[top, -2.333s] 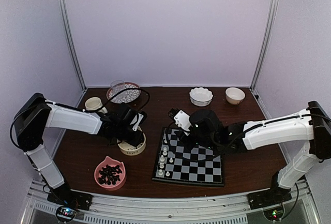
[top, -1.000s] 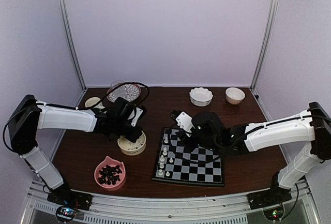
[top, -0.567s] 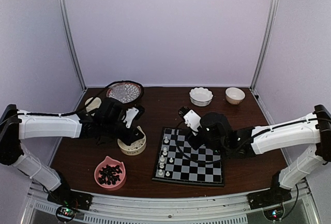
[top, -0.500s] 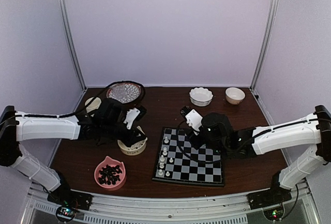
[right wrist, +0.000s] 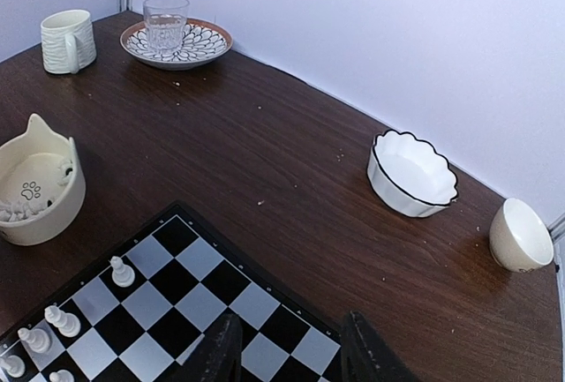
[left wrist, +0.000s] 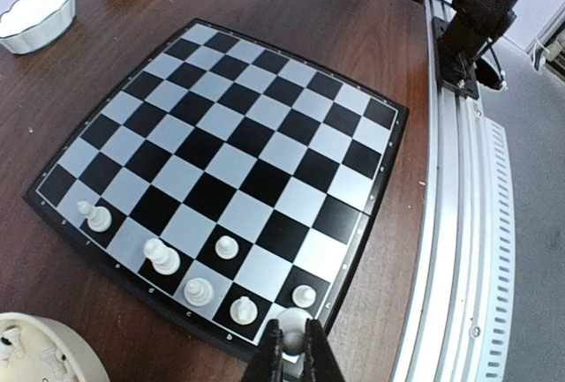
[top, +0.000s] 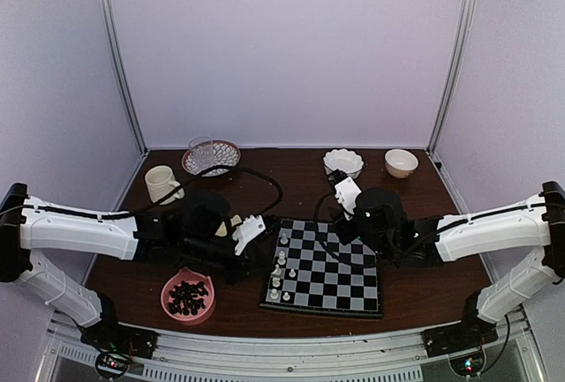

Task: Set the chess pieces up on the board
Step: Place the pawn at g2.

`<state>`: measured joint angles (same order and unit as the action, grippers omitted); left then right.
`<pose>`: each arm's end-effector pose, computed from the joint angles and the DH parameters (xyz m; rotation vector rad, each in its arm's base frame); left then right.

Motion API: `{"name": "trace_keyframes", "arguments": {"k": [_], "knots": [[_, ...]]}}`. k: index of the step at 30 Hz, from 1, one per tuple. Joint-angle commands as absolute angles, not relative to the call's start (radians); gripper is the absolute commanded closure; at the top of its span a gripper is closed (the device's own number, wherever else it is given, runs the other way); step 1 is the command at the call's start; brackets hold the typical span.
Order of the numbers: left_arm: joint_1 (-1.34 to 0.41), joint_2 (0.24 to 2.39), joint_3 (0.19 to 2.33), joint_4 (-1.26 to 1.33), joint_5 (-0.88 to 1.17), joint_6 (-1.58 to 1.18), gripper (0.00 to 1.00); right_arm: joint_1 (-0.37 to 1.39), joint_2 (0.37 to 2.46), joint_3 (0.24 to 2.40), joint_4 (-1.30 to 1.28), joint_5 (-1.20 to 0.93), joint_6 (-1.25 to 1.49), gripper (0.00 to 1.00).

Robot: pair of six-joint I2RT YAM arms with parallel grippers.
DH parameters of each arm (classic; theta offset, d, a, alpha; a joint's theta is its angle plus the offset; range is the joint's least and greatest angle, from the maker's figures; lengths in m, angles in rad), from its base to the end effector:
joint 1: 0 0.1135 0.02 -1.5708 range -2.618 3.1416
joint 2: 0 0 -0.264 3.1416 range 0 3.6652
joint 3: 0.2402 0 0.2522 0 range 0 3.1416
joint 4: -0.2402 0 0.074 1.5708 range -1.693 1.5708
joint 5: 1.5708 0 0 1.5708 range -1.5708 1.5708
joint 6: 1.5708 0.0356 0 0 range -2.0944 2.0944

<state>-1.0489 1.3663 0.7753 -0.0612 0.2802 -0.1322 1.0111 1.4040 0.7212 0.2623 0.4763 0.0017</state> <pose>0.1357 -0.2556 0.2197 1.1929 2.0453 -0.9272 0.1734 0.2460 0.2227 -0.6651 1.8300 0.1964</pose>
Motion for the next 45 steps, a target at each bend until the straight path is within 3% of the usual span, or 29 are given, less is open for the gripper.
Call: {"name": "trace_keyframes", "arguments": {"k": [1, 19, 45], "knots": [[-1.089, 1.434, 0.828, -0.039, 0.256, -0.080, 0.99, 0.999, 1.373, 0.703, 0.290, 0.510, 0.039, 0.59], [-1.152, 1.710, 1.030, -0.158, 0.153, -0.038, 1.00, 0.980, 1.318, 0.636, 0.352, 0.530, 0.088, 0.59], [-1.162, 1.792, 1.088, -0.222, 0.089, -0.013, 0.98, 0.962, 1.284, 0.614, 0.358, 0.521, 0.104, 0.58]]}}
